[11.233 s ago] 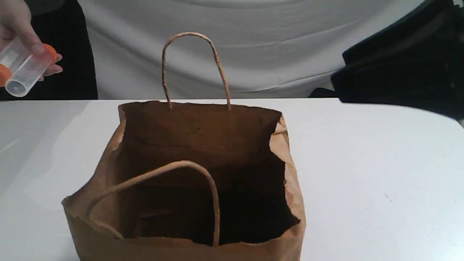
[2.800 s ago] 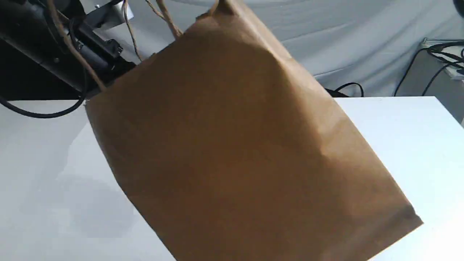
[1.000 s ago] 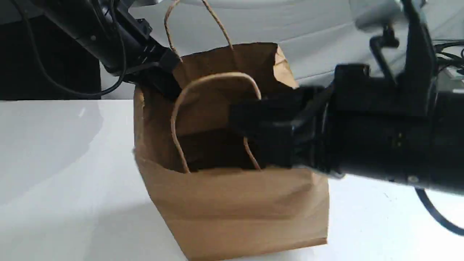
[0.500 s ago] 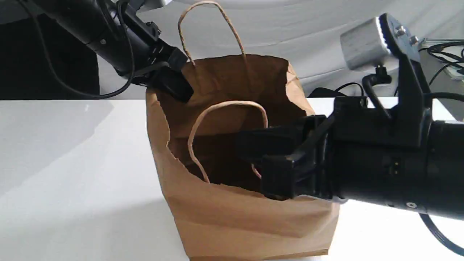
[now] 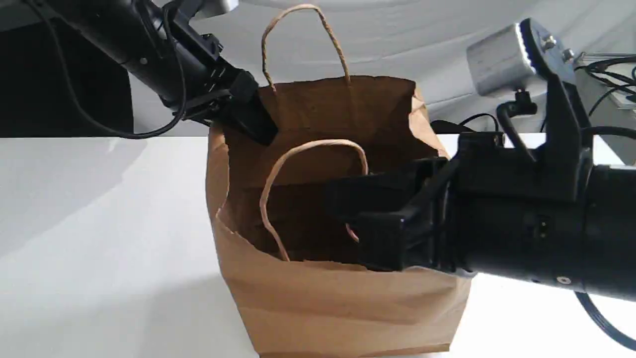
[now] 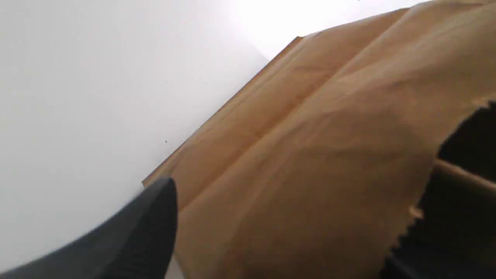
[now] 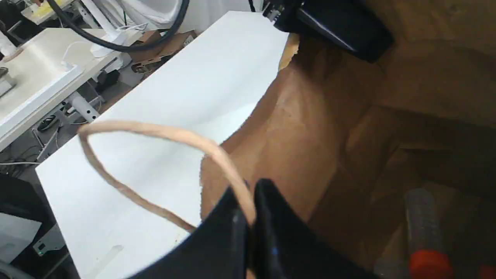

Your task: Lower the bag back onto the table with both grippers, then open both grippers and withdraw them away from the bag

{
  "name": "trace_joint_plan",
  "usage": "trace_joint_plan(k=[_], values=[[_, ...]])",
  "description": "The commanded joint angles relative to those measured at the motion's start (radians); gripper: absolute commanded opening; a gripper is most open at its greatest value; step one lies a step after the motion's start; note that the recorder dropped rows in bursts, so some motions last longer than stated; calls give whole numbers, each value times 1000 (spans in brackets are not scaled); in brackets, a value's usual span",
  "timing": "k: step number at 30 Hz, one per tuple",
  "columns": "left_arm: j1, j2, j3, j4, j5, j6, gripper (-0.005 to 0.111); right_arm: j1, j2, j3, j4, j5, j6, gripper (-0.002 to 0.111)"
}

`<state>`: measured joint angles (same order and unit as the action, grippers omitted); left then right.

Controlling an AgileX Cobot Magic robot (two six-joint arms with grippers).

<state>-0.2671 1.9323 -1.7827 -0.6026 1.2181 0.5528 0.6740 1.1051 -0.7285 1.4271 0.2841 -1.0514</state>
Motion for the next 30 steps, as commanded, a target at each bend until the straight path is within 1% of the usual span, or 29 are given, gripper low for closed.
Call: trace_joint_plan(k=[1, 8, 15, 22, 26, 30], values=[[-5, -5, -3, -6, 3, 28, 55, 5, -5, 10, -12, -12, 5, 0], [-2, -68, -3, 12, -11, 27, 55, 5, -5, 10, -5, -21, 5, 0], [-2, -128, -3, 115, 3, 20, 55, 5, -5, 10, -5, -37, 11, 0], [-2, -200, -3, 140, 3, 24, 55, 5, -5, 10, -5, -35, 11, 0], [-1, -257, -3, 150, -35, 24, 55, 5, -5, 10, -5, -35, 11, 0], [-1, -285, -3, 150, -37, 24, 55, 5, -5, 10, -5, -37, 11, 0]])
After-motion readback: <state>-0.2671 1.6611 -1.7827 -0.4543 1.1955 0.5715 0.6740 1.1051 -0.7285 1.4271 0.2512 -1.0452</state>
